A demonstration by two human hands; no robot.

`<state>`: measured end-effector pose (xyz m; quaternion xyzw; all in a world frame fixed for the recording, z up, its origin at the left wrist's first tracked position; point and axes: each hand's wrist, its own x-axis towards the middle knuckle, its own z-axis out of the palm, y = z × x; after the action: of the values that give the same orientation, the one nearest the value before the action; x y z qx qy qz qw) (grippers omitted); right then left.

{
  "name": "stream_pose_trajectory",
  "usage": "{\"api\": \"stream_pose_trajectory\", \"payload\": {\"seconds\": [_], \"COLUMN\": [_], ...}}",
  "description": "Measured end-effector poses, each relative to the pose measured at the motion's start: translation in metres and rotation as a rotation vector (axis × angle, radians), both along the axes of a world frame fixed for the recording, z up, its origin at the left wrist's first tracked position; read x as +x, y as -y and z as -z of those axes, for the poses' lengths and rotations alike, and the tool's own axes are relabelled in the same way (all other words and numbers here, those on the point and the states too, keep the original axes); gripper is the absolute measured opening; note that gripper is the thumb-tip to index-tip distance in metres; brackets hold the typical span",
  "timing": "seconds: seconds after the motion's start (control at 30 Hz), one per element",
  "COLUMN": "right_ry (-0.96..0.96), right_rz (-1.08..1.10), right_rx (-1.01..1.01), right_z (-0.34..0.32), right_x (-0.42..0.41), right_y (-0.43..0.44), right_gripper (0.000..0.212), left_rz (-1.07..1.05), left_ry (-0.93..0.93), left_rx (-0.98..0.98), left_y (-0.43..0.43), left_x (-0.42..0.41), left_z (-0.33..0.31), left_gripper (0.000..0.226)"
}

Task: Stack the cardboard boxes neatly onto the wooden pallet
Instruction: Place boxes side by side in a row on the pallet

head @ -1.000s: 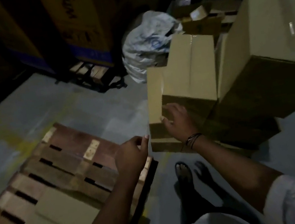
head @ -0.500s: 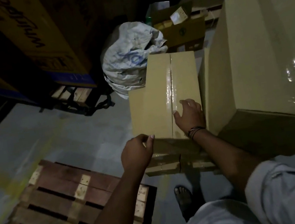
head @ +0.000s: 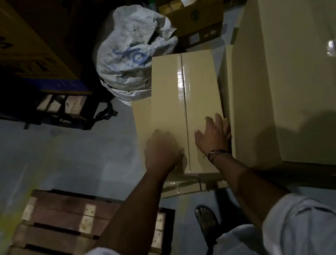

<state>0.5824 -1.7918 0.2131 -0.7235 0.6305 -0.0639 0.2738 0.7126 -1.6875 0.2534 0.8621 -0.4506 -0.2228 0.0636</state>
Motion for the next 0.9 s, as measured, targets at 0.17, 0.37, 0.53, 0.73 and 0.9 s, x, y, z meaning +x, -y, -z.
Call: {"api": "stream_pose_trajectory", "payload": {"seconds": [0.17, 0.37, 0.53, 0.73, 0.9], "right_ry": [-0.045, -0.053, -0.071, -0.094, 0.02], "right_rz": [0.009, 0.02, -0.002, -0.146, -0.209], "right_rx": [-0.024, -0.042, -0.054, -0.169, -0.21], "right_z": [0.008, 0.01, 0.007, -0.001, -0.007], "right_x": [0.003, 0.009, 0.017, 0.019, 0.035], "right_y": [-0.002, 0.001, -0.004, -0.026, -0.042], "right_gripper": [0.067, 0.07, 0.071, 0.067, 0.059], "left_rz": [-0.063, -0.109, -0.159, -0.195, -0.288], "left_ry": [-0.003, -0.132, -0.198, -0.103, -0.036], "left_rx": [0.041, 0.062, 0.058, 0.03, -0.052], "left_y": [0.032, 0.042, 0.04, 0.015, -0.025], "left_x": [0.009, 0.028, 0.033, 0.045, 0.051], "left_z": [0.01, 0.018, 0.016, 0.01, -0.005], "left_gripper": [0.071, 0.094, 0.112, 0.122, 0.116]}}
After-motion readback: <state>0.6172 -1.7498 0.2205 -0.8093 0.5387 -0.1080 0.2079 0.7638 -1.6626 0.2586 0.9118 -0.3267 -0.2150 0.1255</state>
